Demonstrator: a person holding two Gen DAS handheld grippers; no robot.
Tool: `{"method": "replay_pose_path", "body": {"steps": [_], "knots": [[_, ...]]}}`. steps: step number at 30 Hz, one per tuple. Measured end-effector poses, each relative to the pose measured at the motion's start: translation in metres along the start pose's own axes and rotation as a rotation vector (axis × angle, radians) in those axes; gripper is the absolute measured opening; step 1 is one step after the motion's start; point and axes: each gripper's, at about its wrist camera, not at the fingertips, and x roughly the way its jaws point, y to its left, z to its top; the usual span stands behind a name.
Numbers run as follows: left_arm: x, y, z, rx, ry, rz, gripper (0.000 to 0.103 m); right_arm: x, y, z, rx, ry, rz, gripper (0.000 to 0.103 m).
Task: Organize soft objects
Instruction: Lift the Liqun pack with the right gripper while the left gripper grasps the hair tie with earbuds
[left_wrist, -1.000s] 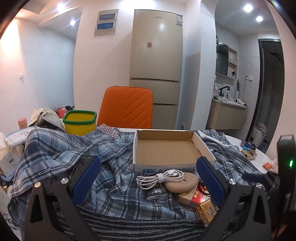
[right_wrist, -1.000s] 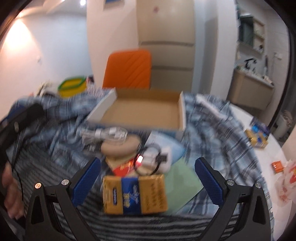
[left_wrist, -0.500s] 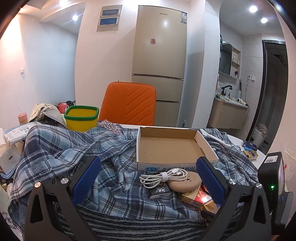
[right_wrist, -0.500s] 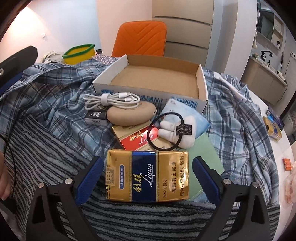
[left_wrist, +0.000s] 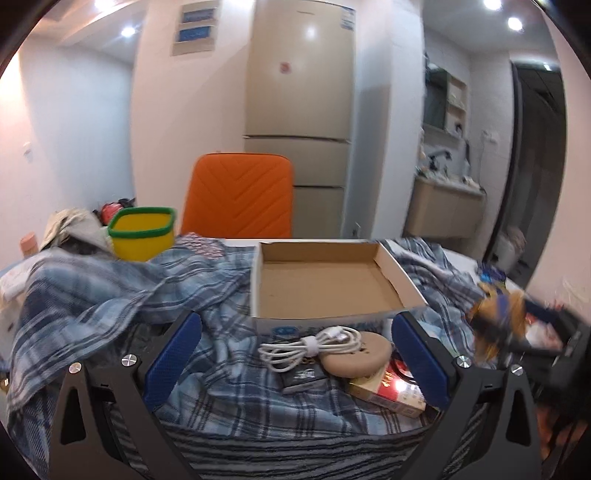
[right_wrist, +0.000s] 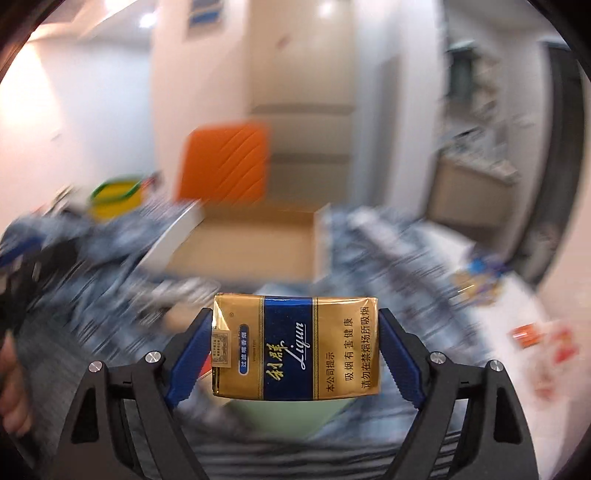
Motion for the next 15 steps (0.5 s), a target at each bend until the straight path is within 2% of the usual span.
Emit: {"method": "replay_pose_path", "body": {"steps": [2, 4, 6, 10, 13, 15], "knots": [[0.007, -0.013, 0.003, 0.051, 0.018, -0.008, 0.103, -0.006, -0.011, 0.004, 0.037, -0.036, -0.027, 0.087], [0.016, -0.025, 0.006, 0.076, 0.072, -0.042, 0.102, -0.012, -0.023, 0.005, 0.095, -0.056, -0.014, 0.087], [0.026, -0.037, 0.008, 0.089, 0.134, -0.100, 0.098, -0.020, -0.034, 0.006, 0.145, -0.086, -0.019, 0.087], [0.053, -0.065, 0.005, 0.131, 0.250, -0.149, 0.089, -0.035, -0.052, 0.007, 0.204, -0.164, -0.082, 0.087], [0.074, -0.084, 0.001, 0.130, 0.358, -0.200, 0.079, -0.038, -0.066, 0.009, 0.226, -0.181, -0.139, 0.087], [0.085, -0.096, -0.003, 0.129, 0.431, -0.243, 0.068, -0.036, -0.075, 0.009, 0.258, -0.163, -0.132, 0.087]]}}
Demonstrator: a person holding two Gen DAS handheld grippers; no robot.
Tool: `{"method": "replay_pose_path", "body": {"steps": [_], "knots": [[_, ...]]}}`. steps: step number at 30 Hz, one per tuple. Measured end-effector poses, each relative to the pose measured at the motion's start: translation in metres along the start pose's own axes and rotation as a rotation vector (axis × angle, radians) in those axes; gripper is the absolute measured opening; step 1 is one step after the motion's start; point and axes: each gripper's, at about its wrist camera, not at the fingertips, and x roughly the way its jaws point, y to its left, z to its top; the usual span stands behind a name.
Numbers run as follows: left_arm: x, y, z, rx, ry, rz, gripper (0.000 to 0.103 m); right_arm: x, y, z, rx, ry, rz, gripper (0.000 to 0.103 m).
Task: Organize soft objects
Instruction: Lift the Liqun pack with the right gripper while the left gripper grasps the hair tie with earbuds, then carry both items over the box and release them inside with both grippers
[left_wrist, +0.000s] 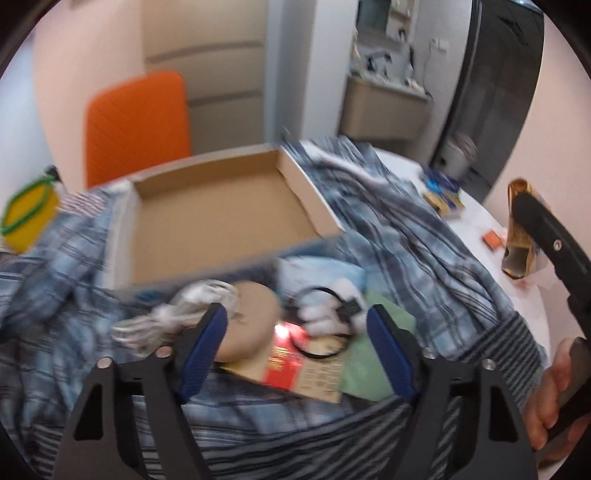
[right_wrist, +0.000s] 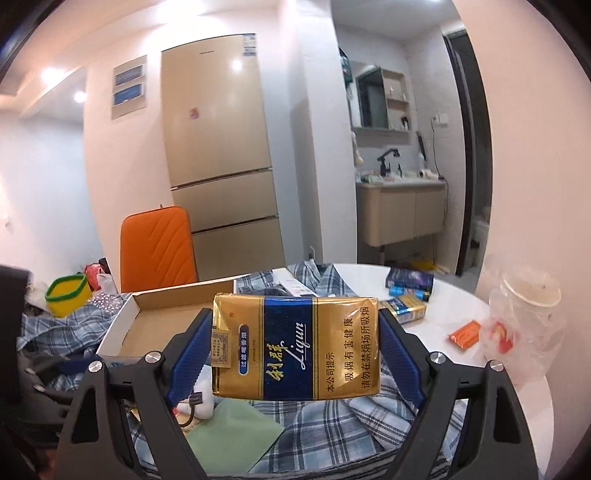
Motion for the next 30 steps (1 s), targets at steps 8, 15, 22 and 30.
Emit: {"method": "replay_pose_path", "body": {"steps": [8, 15, 22, 30], "knots": [[0.029, -0.024, 0.001, 0.028, 0.119, -0.045, 0.048, 0.013, -0.016, 0.001, 0.062, 0.074, 0.016, 0.087], [0.044, -0.028, 0.002, 0.060, 0.125, -0.016, 0.029, 0.017, -0.011, 0.000, 0.060, 0.091, 0.029, 0.087], [0.029, -0.035, -0.004, 0.122, 0.071, -0.005, 0.019, 0.019, -0.007, -0.001, 0.039, 0.100, 0.021, 0.087], [-0.029, -0.020, -0.009, 0.069, -0.028, -0.014, 0.019, 0.015, -0.005, -0.001, 0.039, 0.099, 0.042, 0.087]]}}
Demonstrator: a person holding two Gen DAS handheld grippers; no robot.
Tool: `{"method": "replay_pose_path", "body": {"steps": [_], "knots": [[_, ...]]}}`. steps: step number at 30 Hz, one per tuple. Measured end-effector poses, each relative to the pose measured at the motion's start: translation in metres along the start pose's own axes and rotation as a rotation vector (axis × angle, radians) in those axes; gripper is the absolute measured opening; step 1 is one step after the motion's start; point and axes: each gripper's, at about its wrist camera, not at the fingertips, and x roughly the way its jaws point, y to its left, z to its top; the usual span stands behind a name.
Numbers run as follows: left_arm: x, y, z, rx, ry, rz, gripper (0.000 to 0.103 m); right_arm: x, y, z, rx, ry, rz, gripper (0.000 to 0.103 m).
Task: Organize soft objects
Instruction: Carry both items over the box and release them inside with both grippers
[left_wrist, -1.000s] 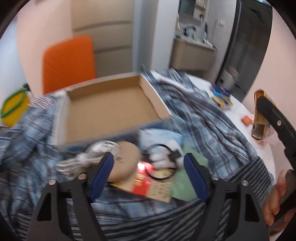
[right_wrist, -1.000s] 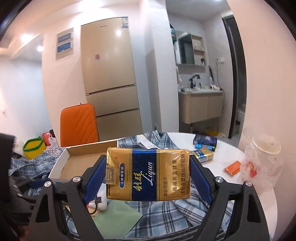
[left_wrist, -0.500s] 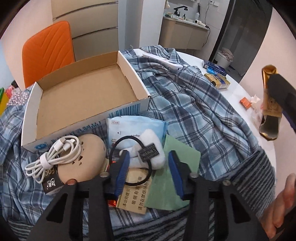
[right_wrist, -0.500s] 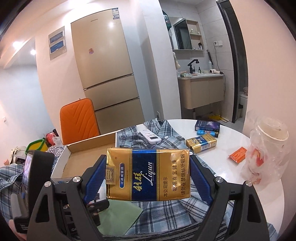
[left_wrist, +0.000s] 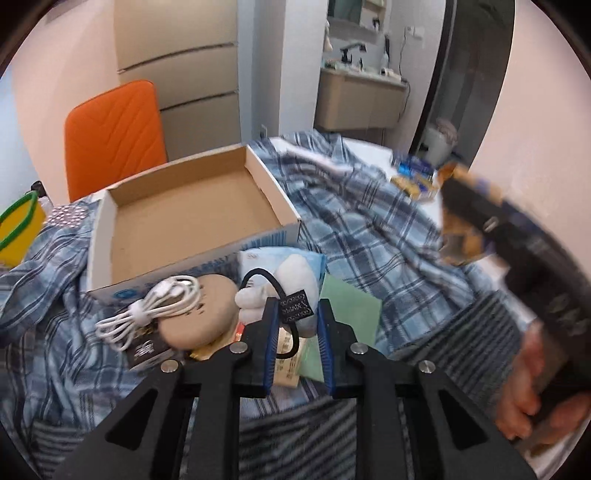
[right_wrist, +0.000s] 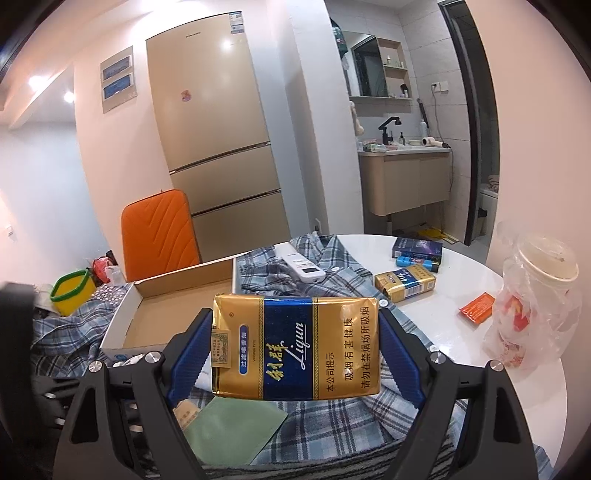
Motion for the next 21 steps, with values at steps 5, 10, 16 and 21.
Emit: {"method": "replay_pose_path", "body": {"steps": [5, 10, 16, 21], "knots": [[-0.044, 0.017, 0.007, -0.030, -0.094, 0.045, 0.019, -0.013, 0.013, 0.007, -0.051, -0.026, 0.033, 0.087], [-0.072, 0.040, 0.027, -0.067, -0.171, 0.099, 0.019, -0.017, 0.030, 0.032, -0.097, -0.025, 0.063, 0.087], [-0.095, 0.059, 0.071, -0.110, -0.273, 0.152, 0.019, 0.000, 0.064, 0.083, -0.156, -0.003, 0.086, 0.087], [-0.091, 0.095, 0.103, -0.203, -0.255, 0.146, 0.019, 0.039, 0.096, 0.120, -0.144, 0.028, 0.097, 0.087]]}}
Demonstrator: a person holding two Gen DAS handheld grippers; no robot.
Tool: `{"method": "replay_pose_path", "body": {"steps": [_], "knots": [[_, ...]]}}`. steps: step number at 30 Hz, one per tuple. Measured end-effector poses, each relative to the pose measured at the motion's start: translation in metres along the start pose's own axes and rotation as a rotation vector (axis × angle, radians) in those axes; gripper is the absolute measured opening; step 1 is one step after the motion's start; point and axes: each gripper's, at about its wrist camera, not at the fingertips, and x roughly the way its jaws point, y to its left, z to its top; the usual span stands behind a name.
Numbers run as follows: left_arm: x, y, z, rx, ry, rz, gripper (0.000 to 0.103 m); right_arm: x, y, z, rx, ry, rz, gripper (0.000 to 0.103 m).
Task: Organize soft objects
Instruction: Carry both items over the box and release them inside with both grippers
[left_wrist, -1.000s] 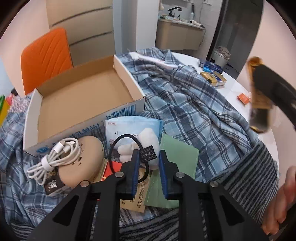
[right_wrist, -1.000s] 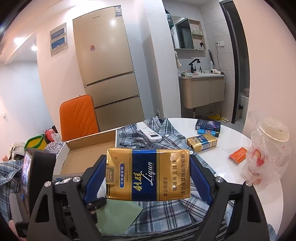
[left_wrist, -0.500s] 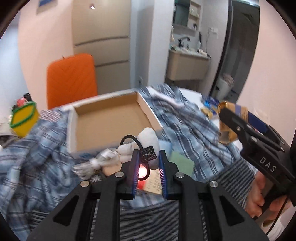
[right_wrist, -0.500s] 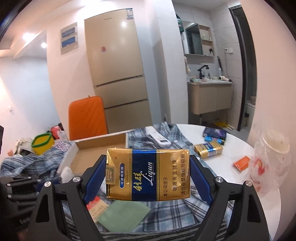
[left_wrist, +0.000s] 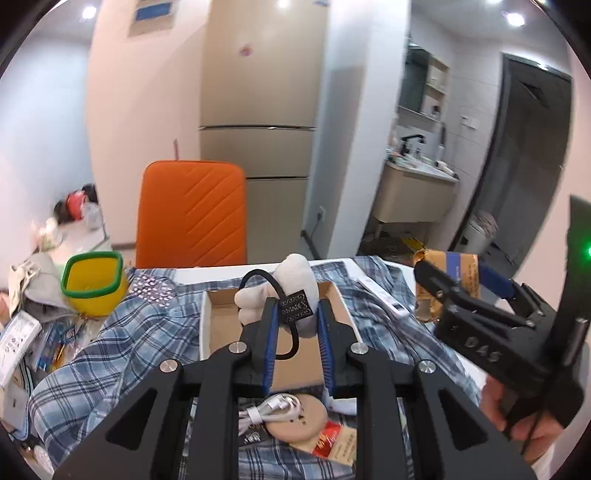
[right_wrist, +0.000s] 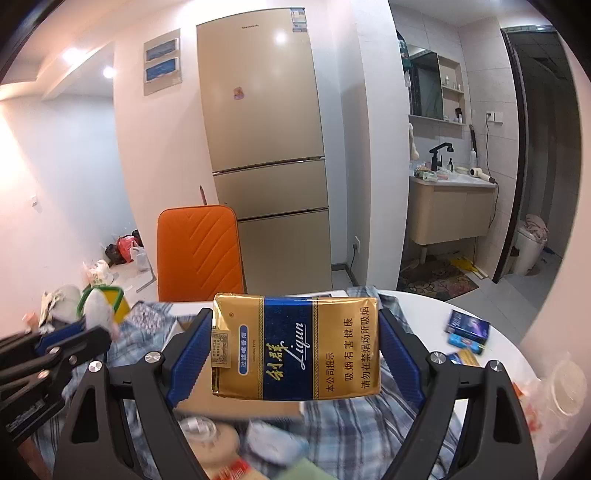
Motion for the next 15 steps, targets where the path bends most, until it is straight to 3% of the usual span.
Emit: {"method": "replay_pose_path", "body": {"steps": [6, 15], "knots": [[0.024, 0.026, 0.011, -0.036, 0.031, 0.014, 0.019, 0.055, 0.018, 0.019, -0.012, 0.070, 0.001, 0.087], [0.078, 0.045, -0.015, -0.050, 0.138, 0.043, 0.019, 0.114, 0.024, -0.024, -0.006, 0.178, 0.042, 0.087]]}}
